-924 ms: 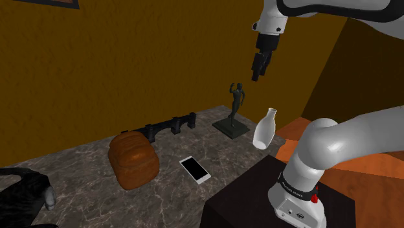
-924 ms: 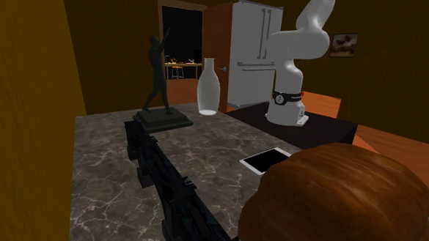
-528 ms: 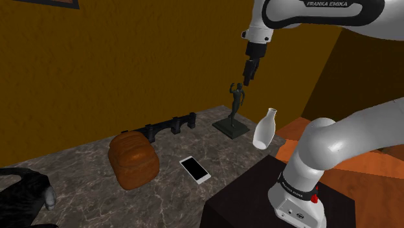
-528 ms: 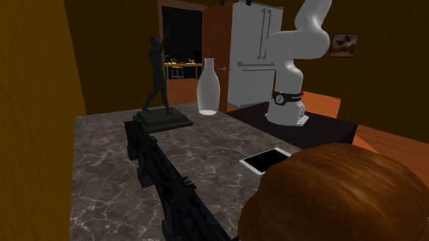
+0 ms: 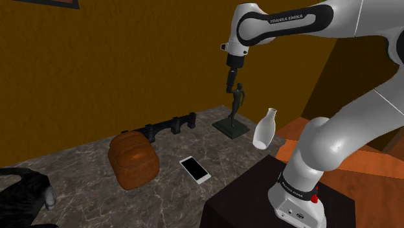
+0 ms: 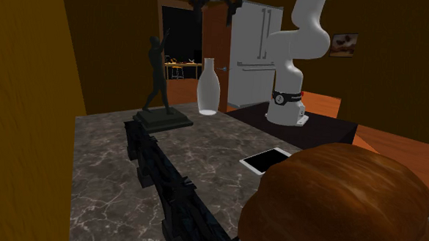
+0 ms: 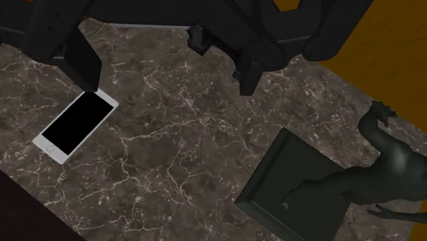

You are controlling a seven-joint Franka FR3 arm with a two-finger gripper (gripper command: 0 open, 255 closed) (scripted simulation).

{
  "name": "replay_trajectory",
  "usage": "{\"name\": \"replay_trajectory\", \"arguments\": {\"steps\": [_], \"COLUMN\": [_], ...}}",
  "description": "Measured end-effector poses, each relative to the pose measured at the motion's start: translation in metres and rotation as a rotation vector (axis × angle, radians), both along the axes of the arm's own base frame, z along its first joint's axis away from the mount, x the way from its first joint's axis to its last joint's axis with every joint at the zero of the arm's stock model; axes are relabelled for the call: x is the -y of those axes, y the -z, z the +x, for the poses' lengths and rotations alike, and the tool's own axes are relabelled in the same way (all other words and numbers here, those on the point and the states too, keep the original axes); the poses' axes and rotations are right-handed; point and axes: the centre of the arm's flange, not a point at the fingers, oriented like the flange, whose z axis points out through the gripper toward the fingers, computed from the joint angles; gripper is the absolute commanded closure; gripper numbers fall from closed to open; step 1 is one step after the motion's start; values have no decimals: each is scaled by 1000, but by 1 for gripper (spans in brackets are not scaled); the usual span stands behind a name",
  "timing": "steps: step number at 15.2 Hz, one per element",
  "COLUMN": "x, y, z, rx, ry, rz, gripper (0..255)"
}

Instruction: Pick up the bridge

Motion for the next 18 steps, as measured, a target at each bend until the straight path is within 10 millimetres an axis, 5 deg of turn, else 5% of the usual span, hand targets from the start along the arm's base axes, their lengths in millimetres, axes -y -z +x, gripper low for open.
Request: {"name": "replay_trajectory", "arguments": {"steps": [9,18], "x": [-9,-49], "y": [74,143], "z": [89,172], "rx": [3,7], "ry": [-257,-515], "rz": [16,32], "gripper": [0,0]}}
